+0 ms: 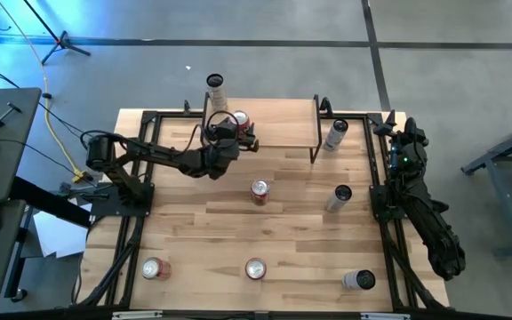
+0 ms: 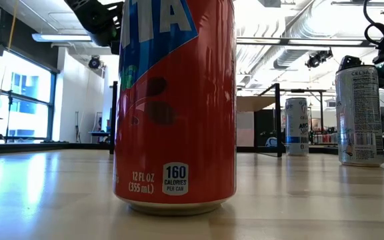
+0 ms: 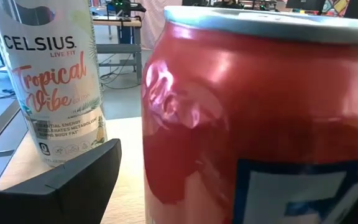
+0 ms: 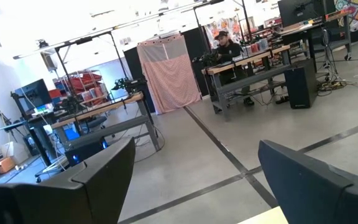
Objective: Place canned beverage on shelf
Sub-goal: Put the red soda can on the shelf
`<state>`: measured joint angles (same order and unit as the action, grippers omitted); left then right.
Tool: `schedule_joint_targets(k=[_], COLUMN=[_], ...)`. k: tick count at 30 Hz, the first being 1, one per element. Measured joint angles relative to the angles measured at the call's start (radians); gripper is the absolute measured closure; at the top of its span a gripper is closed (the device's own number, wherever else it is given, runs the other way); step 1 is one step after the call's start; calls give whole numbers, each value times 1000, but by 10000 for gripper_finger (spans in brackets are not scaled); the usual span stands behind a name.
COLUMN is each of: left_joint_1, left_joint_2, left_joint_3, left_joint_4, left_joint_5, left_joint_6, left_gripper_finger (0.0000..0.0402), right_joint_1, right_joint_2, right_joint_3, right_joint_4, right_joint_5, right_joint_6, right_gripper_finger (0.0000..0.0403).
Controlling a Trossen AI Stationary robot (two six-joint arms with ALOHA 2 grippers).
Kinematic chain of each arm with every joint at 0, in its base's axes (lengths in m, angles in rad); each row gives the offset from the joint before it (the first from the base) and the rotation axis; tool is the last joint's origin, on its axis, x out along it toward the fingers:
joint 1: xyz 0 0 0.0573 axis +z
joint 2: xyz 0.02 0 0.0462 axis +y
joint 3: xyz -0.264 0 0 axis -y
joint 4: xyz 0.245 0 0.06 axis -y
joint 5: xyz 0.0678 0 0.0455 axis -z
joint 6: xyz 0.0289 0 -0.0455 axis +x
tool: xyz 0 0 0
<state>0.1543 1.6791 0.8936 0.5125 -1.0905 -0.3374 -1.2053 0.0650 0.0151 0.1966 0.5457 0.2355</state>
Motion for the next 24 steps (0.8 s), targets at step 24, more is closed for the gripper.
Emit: schedule_joint_targets(k=[24], left_joint_1=[28], left_joint_2=[1], left_joint_3=[0], left_joint_4=[33], left_joint_5=[101], left_joint_6=[107], left_gripper_finger=[134], right_joint_1=[0], right_joint_2=[0], right_joint_3=[0], right_joint_4=[0], right_joint_5=[0], right_joint_6=[0], right_gripper_finger=[75])
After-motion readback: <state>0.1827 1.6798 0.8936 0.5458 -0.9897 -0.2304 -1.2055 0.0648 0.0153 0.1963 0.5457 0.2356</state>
